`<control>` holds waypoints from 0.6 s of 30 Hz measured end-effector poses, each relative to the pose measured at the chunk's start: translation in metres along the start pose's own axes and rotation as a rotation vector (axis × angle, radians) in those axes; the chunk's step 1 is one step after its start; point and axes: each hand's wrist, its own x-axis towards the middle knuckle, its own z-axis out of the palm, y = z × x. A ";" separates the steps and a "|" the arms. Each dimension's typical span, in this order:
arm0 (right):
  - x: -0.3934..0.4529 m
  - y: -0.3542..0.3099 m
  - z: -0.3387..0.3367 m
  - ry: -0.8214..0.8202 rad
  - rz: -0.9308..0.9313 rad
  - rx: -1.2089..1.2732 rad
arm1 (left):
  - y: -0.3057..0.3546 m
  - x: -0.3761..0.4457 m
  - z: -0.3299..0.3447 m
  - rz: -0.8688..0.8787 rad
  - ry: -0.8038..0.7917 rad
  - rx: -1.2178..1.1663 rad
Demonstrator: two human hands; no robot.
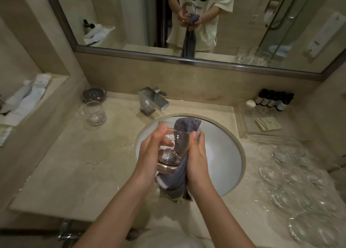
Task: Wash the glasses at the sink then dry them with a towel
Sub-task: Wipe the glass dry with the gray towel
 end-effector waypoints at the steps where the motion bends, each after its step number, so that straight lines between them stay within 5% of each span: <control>1: -0.002 0.001 0.001 0.013 0.022 0.014 | 0.000 0.001 0.000 0.008 0.008 0.039; 6: -0.007 0.002 0.004 0.041 -0.024 -0.024 | 0.003 0.007 -0.001 0.101 0.177 0.077; 12: -0.003 -0.002 0.009 0.022 -0.124 -0.075 | -0.002 0.003 -0.009 0.213 0.046 0.081; 18: -0.004 0.002 0.012 0.008 -0.021 0.003 | -0.006 0.008 -0.016 0.034 0.018 0.066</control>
